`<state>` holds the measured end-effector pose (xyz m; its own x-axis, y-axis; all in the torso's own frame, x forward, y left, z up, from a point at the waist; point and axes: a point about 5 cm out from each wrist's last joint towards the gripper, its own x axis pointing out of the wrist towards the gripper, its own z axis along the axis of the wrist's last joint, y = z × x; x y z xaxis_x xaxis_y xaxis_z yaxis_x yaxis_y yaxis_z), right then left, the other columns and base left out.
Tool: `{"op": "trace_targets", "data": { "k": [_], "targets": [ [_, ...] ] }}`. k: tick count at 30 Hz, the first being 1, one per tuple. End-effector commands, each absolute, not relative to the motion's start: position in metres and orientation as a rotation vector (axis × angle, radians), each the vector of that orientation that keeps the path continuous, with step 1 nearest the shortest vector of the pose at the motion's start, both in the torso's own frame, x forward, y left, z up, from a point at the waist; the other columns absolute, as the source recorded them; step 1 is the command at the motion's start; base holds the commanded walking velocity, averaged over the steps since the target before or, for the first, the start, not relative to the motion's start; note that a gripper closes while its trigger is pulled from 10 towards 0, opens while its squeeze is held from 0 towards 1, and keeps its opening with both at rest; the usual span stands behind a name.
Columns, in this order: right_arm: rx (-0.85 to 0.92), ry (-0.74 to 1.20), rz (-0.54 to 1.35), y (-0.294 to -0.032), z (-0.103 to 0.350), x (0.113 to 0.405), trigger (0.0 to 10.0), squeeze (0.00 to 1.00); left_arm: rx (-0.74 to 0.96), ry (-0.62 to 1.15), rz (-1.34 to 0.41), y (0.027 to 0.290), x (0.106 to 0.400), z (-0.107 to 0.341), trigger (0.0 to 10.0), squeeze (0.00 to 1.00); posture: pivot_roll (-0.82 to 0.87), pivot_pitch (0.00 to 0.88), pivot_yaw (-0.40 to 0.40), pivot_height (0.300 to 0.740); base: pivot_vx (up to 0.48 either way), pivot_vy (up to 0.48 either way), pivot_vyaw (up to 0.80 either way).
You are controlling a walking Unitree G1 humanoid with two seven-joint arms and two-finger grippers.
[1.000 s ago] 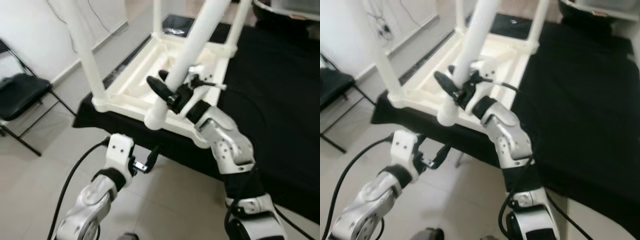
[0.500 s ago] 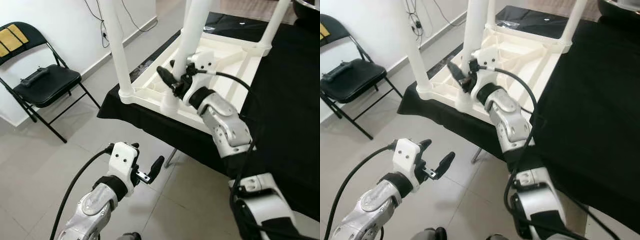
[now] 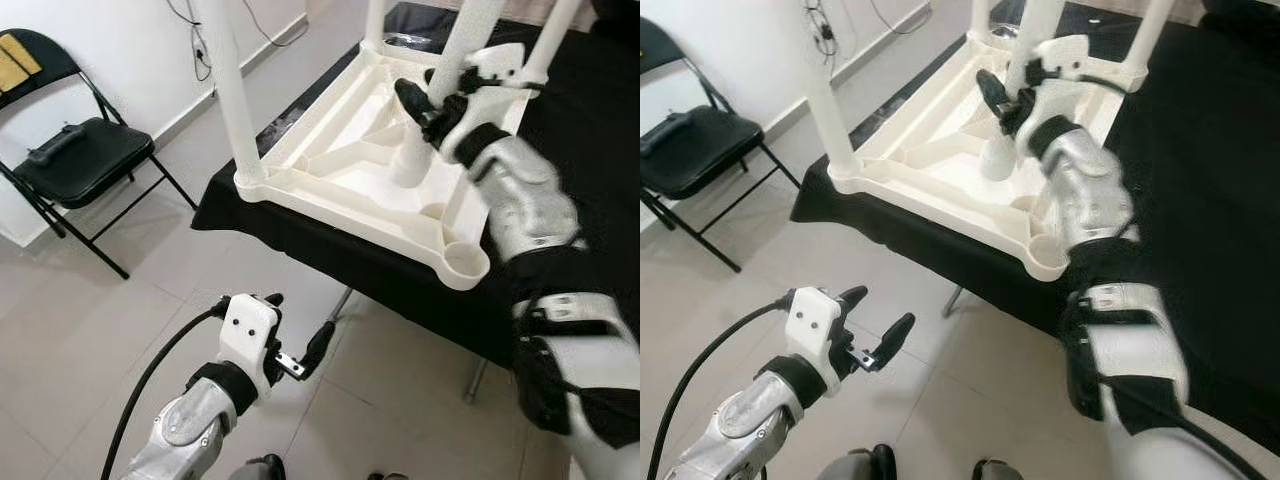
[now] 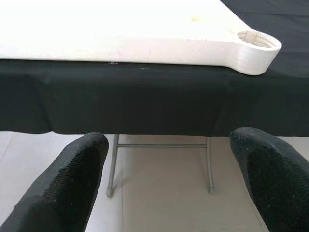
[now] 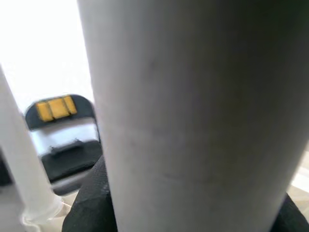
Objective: Building children table
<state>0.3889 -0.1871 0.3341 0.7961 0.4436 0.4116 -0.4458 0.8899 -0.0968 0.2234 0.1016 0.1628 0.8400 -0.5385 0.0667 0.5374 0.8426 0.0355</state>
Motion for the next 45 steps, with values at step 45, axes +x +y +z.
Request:
{"op": "trace_targets", "data": {
  "k": [45],
  "targets": [
    [0.255, -0.544, 0.618, -0.174, 0.323, 0.336, 10.0, 0.00, 0.082, -0.090, -0.582, 0.098, 0.249, 0.176, 10.0, 0.00, 0.07, 0.194, 0.009, 0.740, 0.134, 0.000, -0.25]
  ]
}}
